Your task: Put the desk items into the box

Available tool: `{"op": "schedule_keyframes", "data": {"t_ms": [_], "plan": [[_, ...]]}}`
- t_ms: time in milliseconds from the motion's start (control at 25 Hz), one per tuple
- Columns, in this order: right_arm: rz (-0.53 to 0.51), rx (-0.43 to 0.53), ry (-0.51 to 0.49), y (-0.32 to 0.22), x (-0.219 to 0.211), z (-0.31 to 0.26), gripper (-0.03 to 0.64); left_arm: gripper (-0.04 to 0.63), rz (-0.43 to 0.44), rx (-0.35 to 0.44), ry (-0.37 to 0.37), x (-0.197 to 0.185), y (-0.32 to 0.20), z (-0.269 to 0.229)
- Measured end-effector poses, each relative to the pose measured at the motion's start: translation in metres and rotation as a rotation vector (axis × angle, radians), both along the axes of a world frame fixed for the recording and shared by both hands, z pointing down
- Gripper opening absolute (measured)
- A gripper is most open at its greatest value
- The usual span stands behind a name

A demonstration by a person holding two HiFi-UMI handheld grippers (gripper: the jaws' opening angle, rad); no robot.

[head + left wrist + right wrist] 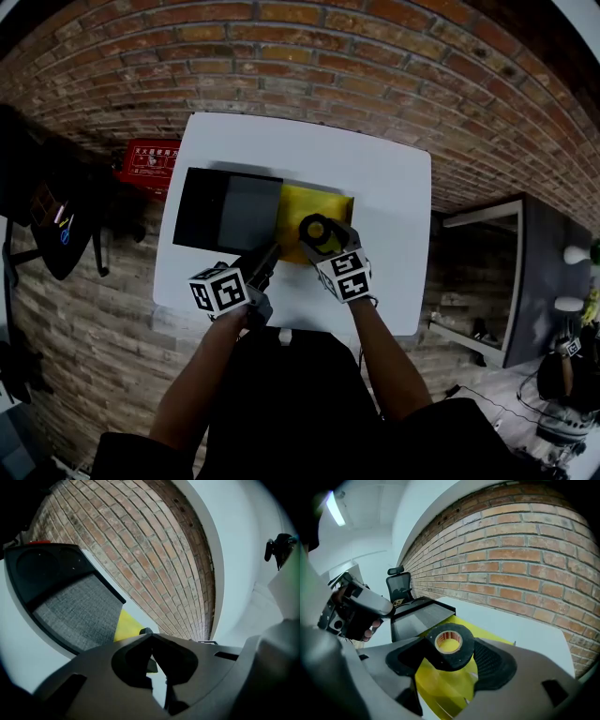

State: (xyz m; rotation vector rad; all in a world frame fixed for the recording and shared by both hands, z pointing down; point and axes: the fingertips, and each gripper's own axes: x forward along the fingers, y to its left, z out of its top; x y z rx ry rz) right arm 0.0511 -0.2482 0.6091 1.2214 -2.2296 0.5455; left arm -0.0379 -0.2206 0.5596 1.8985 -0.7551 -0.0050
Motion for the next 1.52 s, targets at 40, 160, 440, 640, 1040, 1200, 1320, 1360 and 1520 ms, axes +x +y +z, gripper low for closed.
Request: {"op": "schedule_keyframes", "data": {"t_ms": [40,160,440,640,1040,1200,1320,1360,1520], "plan": [[0.003,-0.007,0.002,-0.001,-0.002,0.003,0.337,0.011,0.001,-0.001,0.0,-0.002,0.0,0.0],[0.009,-0.027,0.01,-0.005,-0.009,0.012,0.337,0.011,0.002,-0.006,-0.004,-0.008,-0.001,0.004],[0.028,-0.075,0.042,-0.011,-0.015,0.032,0.337,0.011,0.005,-0.018,-0.009,-0.015,-0.002,0.009],[0.046,-0.121,0.068,-0.018,-0.017,0.046,0.337,0.012,0.009,-0.023,-0.006,-0.018,-0.003,0.011],[0.081,-0.205,0.128,-0.018,-0.017,0.072,0.337,0.012,0.016,-0.039,-0.005,-0.02,-0.002,0.016],[0.103,-0.222,0.134,-0.021,-0.013,0.077,0.337,0.011,0.014,-0.041,-0.002,-0.019,-0.001,0.017],[0.112,-0.24,0.139,-0.02,-0.012,0.079,0.337,0.011,0.008,-0.044,-0.001,-0.021,0.0,0.017],[0.116,-0.245,0.14,-0.019,-0.012,0.08,0.337,0.012,0.008,-0.045,-0.001,-0.021,0.0,0.017],[0.114,-0.253,0.147,-0.019,-0.014,0.083,0.337,0.011,0.001,-0.044,0.004,-0.024,0.002,0.017]]}}
